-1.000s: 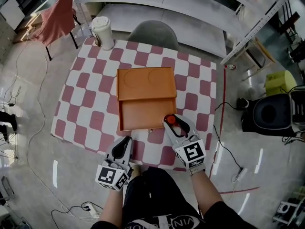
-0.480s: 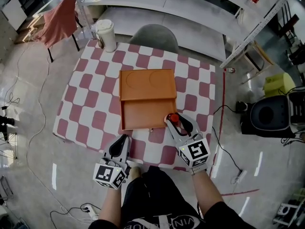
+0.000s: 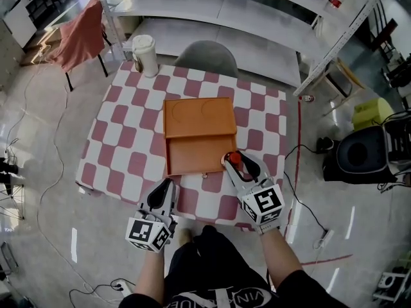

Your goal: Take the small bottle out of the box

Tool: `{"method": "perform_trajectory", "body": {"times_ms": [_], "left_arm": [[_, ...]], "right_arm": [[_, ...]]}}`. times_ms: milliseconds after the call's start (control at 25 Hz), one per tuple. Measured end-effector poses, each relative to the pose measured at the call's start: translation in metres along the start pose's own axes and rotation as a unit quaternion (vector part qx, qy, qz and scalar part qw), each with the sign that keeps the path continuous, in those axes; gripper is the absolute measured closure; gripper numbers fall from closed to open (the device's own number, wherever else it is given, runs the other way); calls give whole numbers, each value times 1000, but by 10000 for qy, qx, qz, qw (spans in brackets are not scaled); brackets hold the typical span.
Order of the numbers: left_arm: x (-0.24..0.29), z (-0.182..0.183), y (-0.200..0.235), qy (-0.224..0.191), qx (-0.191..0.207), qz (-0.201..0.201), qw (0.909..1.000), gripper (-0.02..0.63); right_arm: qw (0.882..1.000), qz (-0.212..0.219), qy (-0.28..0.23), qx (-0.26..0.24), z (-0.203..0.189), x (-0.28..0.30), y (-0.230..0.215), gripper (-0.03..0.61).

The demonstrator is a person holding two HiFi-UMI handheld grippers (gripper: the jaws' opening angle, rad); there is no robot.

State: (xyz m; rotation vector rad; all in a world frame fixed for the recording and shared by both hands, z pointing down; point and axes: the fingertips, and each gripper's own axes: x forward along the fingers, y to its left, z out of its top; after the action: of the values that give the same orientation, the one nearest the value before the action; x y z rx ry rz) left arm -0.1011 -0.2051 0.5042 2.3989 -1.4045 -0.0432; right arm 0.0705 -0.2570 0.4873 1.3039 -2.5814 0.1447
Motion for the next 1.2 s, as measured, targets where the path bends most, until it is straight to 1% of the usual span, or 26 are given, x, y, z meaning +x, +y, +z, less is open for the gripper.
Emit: {"method": "perform_trajectory", "body": {"times_ms": [280,960,1120,1200], "left_arm": [[-9,15,4,-95,81,-8,9999,581],[-19,46,-2,-339,173,-115,9992,581],[-19,53,-8,-358,129,-228,9990,581],[-20,58,-12,-375,172,-290,9987,581]], "right_arm": [[10000,13,-60,11,15,-5,8,431],[9996,-40,-262,-77,50,-22,17,431],[9995,48,-283,-105,57,-26,19,431],[9995,60,-285,-127,61,-28,21,431]]}}
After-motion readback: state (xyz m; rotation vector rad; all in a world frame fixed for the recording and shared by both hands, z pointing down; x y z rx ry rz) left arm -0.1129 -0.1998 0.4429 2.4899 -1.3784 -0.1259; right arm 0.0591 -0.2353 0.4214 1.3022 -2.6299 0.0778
